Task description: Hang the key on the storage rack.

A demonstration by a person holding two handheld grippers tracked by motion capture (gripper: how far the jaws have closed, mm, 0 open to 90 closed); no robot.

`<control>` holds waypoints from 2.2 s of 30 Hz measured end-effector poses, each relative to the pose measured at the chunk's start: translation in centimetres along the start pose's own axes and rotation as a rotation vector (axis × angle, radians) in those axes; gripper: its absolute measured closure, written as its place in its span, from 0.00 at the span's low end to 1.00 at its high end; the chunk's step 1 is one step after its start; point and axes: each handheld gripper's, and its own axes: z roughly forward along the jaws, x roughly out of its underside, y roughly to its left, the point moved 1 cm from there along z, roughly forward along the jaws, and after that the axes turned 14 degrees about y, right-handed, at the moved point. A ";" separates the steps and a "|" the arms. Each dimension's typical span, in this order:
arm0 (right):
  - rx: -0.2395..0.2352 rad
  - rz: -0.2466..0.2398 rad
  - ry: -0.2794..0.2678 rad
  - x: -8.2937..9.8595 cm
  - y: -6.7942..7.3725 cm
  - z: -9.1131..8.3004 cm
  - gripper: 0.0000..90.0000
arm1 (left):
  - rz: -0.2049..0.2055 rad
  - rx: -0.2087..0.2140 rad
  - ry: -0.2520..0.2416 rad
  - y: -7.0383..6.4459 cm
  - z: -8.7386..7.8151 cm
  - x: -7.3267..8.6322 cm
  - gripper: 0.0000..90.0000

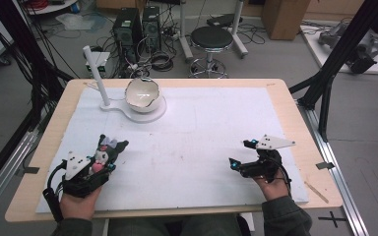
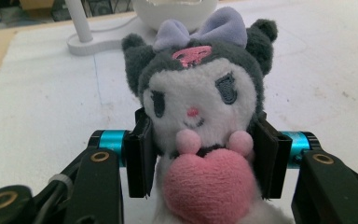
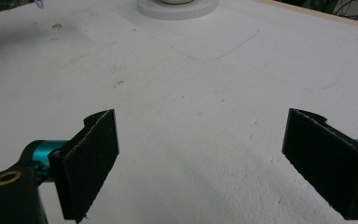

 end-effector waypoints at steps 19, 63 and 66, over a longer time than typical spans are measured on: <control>0.000 -0.009 -0.002 -0.1 -0.1 0.2 0.11 | -0.001 -0.037 -0.111 -0.1 -1.5 -0.1 0.54; -0.021 -0.025 -0.011 -0.2 -0.2 0.6 0.11 | -0.046 -0.021 -0.170 4.3 -1.4 -6.7 0.54; -0.021 -0.026 -0.012 -0.2 -0.2 0.6 0.11 | -0.056 -0.025 -0.173 4.8 -1.2 -7.2 0.54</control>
